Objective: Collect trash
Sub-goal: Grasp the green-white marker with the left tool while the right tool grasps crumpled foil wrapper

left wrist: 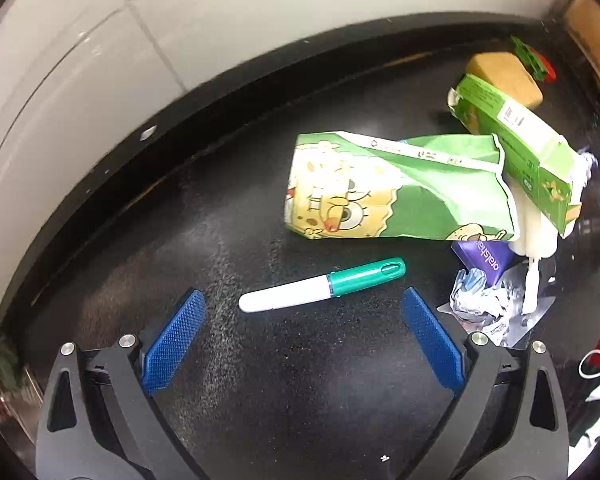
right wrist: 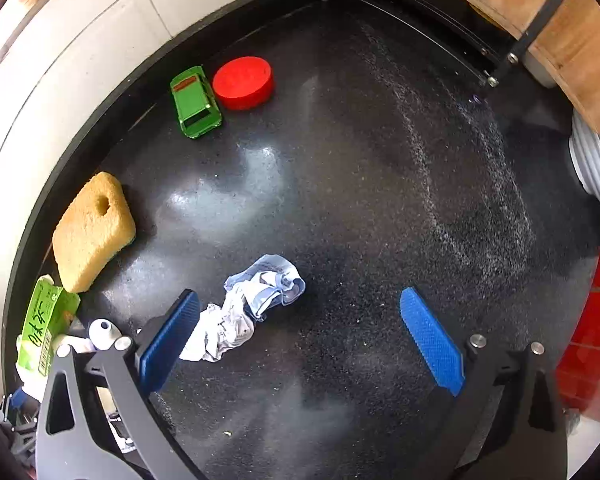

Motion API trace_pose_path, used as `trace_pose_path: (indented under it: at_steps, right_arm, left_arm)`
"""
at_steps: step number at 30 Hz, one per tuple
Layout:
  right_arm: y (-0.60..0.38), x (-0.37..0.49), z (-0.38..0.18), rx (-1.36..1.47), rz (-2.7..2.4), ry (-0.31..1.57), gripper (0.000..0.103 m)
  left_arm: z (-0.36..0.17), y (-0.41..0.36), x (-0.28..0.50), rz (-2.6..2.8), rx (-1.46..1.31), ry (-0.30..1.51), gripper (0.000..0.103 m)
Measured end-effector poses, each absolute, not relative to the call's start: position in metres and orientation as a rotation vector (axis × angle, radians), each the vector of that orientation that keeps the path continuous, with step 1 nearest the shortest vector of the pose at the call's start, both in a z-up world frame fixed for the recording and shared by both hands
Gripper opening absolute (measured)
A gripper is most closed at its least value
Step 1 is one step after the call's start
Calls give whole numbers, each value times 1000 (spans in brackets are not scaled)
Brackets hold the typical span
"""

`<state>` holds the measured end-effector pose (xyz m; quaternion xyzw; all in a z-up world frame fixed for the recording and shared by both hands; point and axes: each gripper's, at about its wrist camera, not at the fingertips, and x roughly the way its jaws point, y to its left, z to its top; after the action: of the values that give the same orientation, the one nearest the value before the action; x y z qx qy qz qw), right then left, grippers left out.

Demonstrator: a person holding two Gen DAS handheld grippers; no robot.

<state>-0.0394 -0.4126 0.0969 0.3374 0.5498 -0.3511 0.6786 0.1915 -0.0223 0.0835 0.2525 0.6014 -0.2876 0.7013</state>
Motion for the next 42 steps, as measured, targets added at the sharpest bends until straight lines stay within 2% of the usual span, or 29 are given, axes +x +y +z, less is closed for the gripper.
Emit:
trace_pose_path:
  at_steps: [4,6,8,10,11,12,13,26,27,28,29,30,31,34,42]
  right_arm:
    - [-413,-51,98,771,-820,1230,97]
    - [-415,-59,98,772,-838,1232,97]
    - [-417,-70,99,785,-859,1232,97]
    - [-418,-77,98,791,-873,1235,97]
    - [-417,-79,97,791,-877,1240,97]
    - [-415,-79,97,790,-874,1246,97]
    - [-413,-76,96,790,-871,1250,97]
    - [-397,-1,83,845,-844,1220,96]
    - [-394,7,81,829,-835,1220,87]
    - [-391,14,78,810,-819,1229,69]
    - [-388,20,74,800,-802,1245,58]
    - [-388,27,77,762,-810,1236,40]
    - [-384,32,80,728,-787,1219,34]
    - [-374,39,87,675,-691,1210,27]
    - [-374,25,111,533,-502,1145,27]
  left_arm:
    - [68,-38,193,-723,655,1365,94]
    - [60,-42,193,-750,664,1398,73]
    - [60,-45,192,-743,701,1376,71]
    - [63,-48,192,-742,693,1366,61]
    - [66,-46,192,-718,661,1361,45]
    - [70,-39,194,-684,624,1360,19]
    - [72,-30,200,-637,576,1367,13]
    - [82,80,187,-334,205,1406,13]
    - [82,93,185,-318,178,1407,13]
    - [82,98,181,-304,151,1407,13]
    - [83,106,176,-293,132,1406,13]
    - [83,114,171,-279,110,1406,13]
    - [83,121,167,-269,88,1406,13]
    - [88,145,145,-225,9,1396,13]
    - [111,174,55,-136,-73,1345,13]
